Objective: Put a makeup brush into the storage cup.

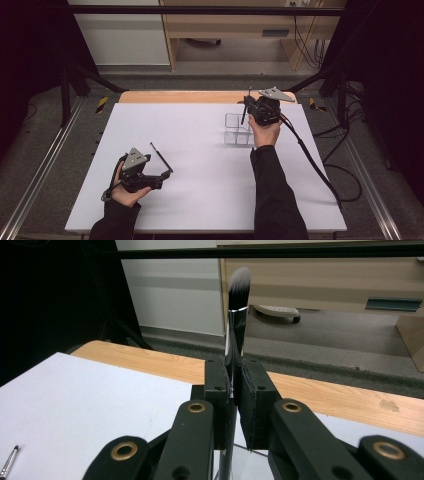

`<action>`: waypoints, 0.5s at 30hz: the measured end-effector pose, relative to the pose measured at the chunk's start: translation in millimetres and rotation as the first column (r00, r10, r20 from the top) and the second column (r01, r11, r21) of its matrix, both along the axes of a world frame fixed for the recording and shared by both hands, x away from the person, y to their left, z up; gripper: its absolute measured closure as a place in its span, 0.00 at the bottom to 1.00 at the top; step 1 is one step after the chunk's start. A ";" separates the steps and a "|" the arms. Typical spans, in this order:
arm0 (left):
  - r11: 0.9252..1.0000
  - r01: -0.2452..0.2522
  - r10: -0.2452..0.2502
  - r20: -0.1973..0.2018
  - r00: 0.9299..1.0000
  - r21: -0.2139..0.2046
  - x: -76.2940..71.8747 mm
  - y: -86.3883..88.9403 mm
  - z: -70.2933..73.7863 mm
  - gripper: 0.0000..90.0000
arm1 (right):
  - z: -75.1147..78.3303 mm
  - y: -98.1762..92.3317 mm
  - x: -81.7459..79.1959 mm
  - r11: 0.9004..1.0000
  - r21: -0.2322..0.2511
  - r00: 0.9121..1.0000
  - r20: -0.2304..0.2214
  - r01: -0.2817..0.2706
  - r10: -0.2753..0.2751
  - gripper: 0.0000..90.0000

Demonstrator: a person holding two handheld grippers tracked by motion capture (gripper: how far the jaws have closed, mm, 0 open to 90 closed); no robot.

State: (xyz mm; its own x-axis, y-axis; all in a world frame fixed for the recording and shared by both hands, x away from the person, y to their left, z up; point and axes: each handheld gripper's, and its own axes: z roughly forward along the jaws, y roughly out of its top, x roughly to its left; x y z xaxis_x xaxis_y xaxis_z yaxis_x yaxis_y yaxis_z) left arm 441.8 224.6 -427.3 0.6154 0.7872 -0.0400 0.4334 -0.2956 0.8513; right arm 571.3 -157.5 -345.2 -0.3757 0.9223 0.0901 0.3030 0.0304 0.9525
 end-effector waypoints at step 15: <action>1.000 0.001 -0.001 0.001 1.000 0.002 -0.1 0.4 0.5 0.09 | -25.4 0.4 5.6 1.000 0.000 0.998 -0.062 0.004 -0.004 0.93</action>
State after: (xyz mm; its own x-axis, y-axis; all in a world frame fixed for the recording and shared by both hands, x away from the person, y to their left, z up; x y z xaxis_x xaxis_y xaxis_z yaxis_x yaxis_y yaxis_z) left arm 441.7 225.0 -426.8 0.6160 0.7868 -0.0375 0.4322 -0.2978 0.8512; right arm 577.0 -157.0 -370.6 -0.3660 0.9237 0.1133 0.3613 0.0289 0.9320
